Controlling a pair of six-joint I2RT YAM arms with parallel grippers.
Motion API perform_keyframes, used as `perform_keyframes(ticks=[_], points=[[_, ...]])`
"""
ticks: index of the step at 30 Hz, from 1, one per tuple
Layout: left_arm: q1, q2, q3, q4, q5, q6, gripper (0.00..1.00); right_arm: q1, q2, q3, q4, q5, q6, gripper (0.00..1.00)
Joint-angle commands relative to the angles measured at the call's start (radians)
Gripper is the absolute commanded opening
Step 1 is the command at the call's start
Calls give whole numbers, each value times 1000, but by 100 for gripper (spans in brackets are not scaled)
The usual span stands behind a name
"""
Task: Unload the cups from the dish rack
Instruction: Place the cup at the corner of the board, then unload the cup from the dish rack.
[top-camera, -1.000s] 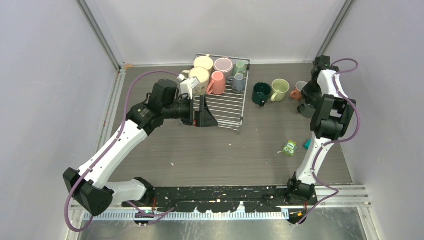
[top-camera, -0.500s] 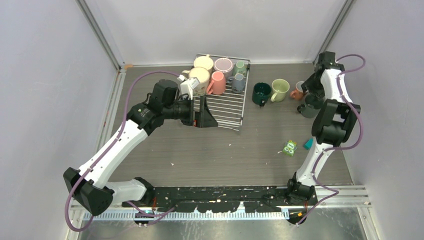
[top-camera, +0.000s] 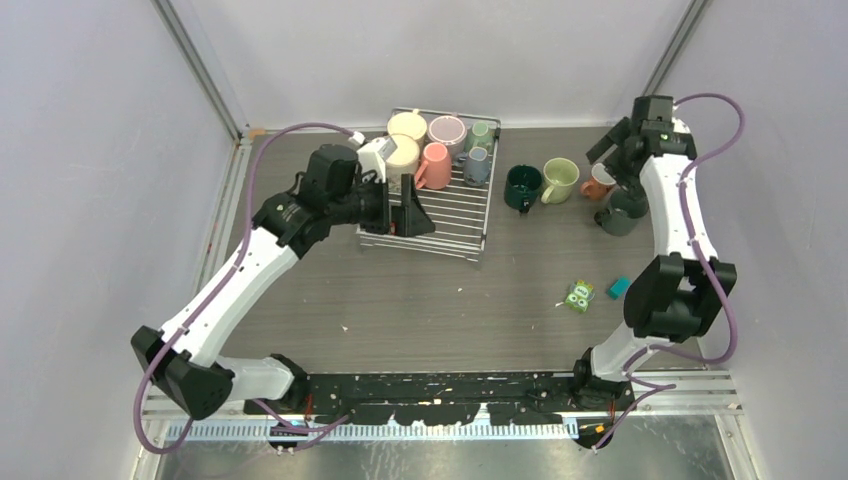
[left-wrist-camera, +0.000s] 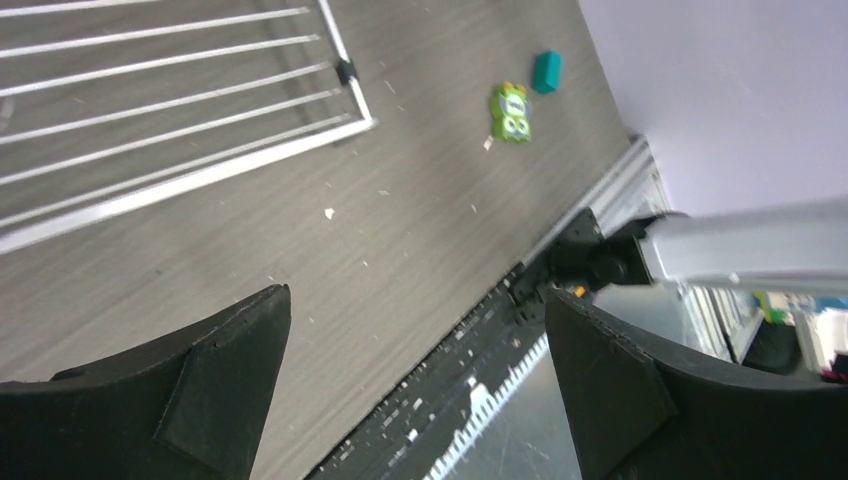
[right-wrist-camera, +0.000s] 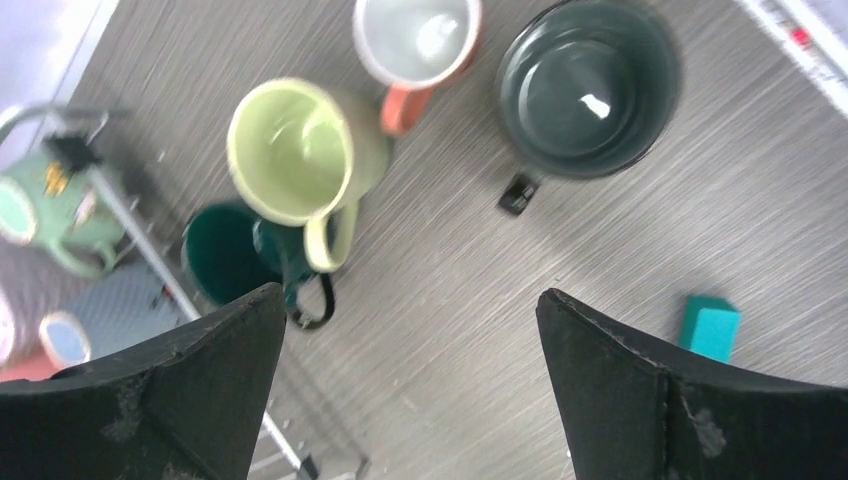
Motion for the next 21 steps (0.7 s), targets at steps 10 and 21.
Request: perform_keyframes(ticks=[10,21], points=[[-2,358,264,40,-301,222,100,192,-275,-200,105,-88,21,100],[-2,653,530,60,-359,413,100,243,-368,-247,106,-130,25,100]])
